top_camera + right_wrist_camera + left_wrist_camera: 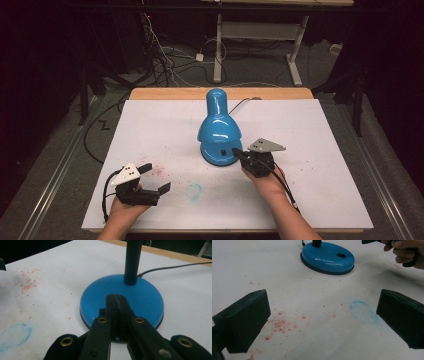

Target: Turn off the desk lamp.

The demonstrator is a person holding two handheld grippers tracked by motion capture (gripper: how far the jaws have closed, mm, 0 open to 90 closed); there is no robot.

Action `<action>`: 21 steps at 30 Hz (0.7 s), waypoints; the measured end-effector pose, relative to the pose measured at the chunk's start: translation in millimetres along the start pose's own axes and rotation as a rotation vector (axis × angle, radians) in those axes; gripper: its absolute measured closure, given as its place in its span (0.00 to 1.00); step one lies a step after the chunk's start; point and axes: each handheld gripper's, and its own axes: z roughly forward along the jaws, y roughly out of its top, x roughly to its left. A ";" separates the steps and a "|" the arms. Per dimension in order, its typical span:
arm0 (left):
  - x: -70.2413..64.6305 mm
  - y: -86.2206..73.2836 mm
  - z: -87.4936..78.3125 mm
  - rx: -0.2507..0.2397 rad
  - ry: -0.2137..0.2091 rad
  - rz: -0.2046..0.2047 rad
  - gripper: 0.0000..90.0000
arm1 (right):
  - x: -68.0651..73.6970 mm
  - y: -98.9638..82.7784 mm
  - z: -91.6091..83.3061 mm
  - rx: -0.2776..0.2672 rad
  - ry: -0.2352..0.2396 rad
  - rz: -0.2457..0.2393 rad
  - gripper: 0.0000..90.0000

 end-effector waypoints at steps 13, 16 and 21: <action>-0.7 0.0 -0.3 0.000 0.003 -0.004 0.00 | -9.2 -29.8 -25.0 0.029 -0.018 0.013 1.00; -1.2 0.2 -0.7 0.000 0.002 -0.003 0.00 | -10.3 -37.0 -33.6 0.043 -0.024 0.013 1.00; -1.7 0.4 -1.4 -0.004 0.002 -0.004 0.00 | -12.4 -47.9 -49.5 0.053 -0.037 0.005 1.00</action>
